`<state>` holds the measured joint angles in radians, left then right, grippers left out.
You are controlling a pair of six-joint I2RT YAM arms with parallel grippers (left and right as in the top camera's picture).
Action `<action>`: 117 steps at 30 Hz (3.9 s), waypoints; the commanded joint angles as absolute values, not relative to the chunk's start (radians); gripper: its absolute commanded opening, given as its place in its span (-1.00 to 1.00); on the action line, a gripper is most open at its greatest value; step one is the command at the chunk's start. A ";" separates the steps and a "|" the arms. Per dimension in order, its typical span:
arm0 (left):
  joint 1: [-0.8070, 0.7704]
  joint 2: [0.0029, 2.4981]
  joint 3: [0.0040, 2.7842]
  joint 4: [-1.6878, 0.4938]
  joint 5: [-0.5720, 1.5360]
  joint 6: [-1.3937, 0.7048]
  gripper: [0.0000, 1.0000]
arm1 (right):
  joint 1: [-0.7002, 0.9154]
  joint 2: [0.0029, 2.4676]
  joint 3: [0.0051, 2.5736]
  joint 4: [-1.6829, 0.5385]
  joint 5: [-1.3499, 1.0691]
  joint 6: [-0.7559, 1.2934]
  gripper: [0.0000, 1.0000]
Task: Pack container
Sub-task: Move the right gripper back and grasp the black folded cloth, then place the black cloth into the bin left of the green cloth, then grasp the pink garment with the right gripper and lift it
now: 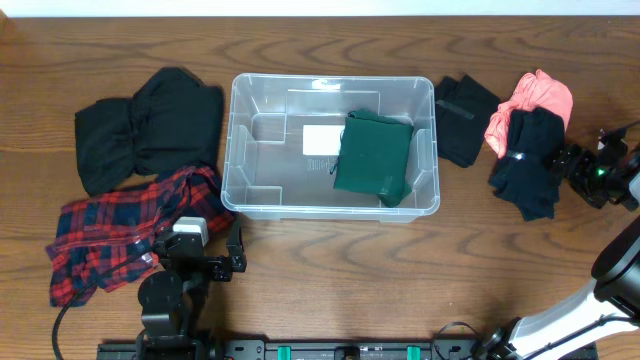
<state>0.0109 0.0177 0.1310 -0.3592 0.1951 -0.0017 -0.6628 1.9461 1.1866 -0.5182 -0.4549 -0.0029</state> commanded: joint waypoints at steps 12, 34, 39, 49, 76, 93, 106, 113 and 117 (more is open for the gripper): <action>0.008 0.017 0.110 -0.364 0.190 0.007 0.96 | -0.534 1.969 1.163 -0.566 -0.527 -0.005 -0.23; 0.008 0.017 0.110 -0.364 0.190 0.007 0.96 | -0.075 1.134 1.164 -0.577 -0.733 0.362 -0.81; 0.008 0.017 0.110 -0.364 0.190 0.007 0.96 | 0.188 1.193 1.164 -0.435 -0.651 0.546 -0.82; 0.008 0.017 0.110 -0.364 0.190 0.007 0.96 | 0.550 1.535 1.164 -0.144 -0.479 0.783 -0.86; 0.008 0.017 0.110 -0.364 0.190 0.007 0.96 | 0.113 1.484 1.165 -0.286 -0.590 0.557 0.38; 0.008 0.017 0.110 -0.364 0.190 0.007 0.96 | -0.537 1.685 1.165 -0.527 -0.375 0.350 0.74; 0.008 0.017 0.110 -0.364 0.190 0.007 0.96 | -0.571 1.968 1.165 -0.288 -0.428 0.344 0.73; 0.008 0.017 0.110 -0.364 0.190 0.007 0.96 | -0.563 2.067 1.165 -0.223 -0.534 0.367 0.64; 0.008 0.017 0.110 -0.364 0.190 0.007 0.96 | -0.543 2.098 1.165 -0.194 -0.593 0.406 0.24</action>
